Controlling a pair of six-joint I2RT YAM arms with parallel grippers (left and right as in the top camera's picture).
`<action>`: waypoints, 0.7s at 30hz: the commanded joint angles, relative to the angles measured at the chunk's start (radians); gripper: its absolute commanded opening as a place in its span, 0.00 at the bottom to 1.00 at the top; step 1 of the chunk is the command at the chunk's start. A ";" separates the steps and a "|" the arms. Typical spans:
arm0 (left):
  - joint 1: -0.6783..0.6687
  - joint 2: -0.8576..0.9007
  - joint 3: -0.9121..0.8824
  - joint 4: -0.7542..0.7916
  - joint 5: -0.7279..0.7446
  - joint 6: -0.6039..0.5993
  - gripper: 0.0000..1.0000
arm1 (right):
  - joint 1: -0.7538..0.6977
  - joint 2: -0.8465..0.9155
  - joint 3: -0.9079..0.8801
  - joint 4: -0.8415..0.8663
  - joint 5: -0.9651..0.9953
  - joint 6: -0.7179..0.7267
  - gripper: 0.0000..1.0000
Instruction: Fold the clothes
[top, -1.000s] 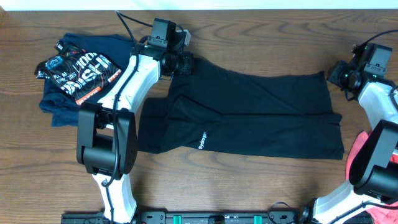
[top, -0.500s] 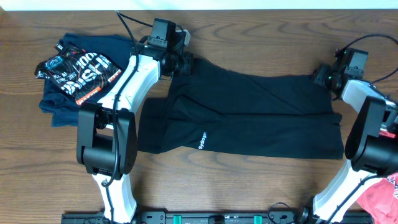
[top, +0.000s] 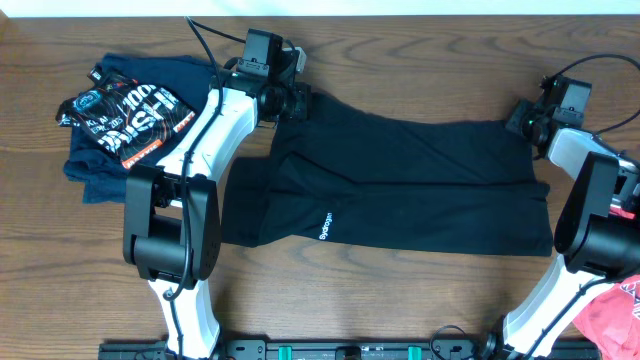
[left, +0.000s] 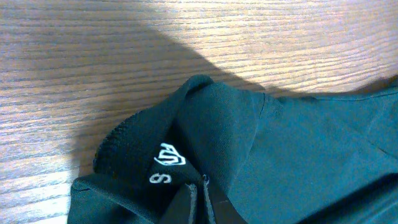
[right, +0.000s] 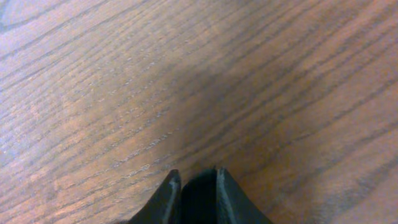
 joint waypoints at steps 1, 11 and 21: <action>0.004 -0.004 0.014 0.001 -0.009 0.009 0.06 | 0.018 0.033 0.001 0.008 0.004 0.000 0.14; 0.005 -0.005 0.014 0.001 -0.009 0.009 0.06 | 0.008 0.019 0.002 -0.042 0.018 0.000 0.01; 0.005 -0.090 0.014 -0.101 -0.009 0.008 0.06 | -0.063 -0.206 0.002 -0.245 0.026 0.000 0.01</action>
